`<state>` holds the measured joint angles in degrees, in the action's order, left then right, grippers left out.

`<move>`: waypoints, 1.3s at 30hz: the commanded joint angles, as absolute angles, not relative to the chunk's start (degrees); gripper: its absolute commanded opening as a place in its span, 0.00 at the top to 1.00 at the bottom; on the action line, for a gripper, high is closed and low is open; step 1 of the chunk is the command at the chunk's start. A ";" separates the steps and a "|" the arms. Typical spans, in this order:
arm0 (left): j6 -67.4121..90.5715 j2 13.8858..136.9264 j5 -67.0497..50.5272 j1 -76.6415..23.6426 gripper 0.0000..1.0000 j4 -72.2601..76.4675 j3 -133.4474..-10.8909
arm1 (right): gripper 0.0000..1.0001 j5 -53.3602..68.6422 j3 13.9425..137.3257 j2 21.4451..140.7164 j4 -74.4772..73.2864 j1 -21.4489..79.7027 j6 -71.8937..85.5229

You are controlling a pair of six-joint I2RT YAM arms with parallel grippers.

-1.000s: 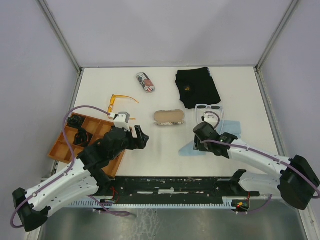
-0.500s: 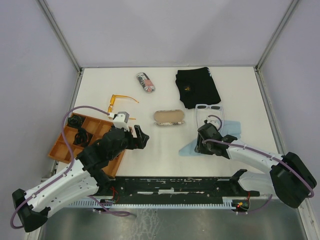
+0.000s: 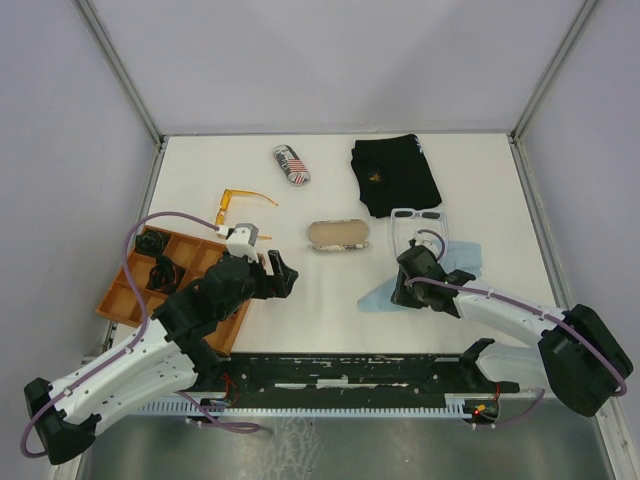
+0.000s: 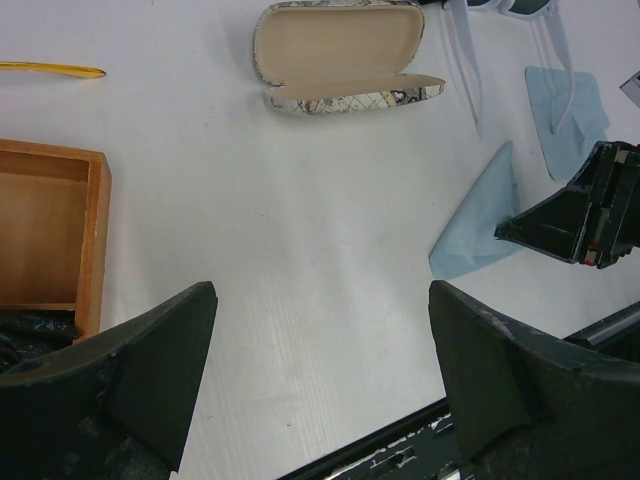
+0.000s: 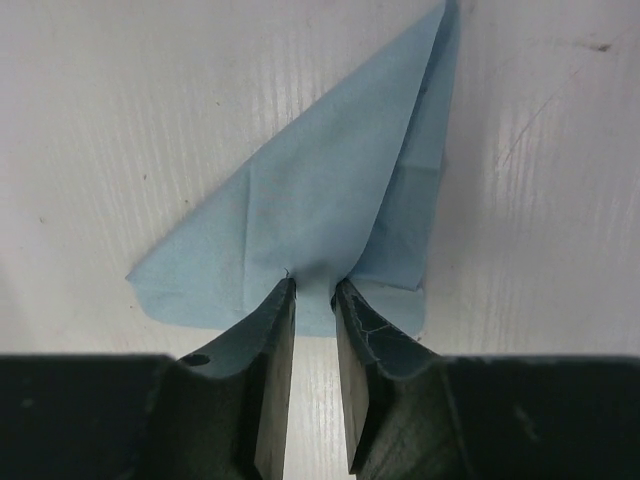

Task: Organize the sunglasses
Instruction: Adjust the glasses cleaning cloth at the center of the board.

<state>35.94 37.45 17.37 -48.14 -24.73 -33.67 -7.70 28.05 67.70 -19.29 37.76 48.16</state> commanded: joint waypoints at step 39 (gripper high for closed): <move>36.48 35.34 17.13 -48.25 0.09 -24.47 -34.97 | 1.00 2.95 47.75 88.04 -4.49 37.54 45.88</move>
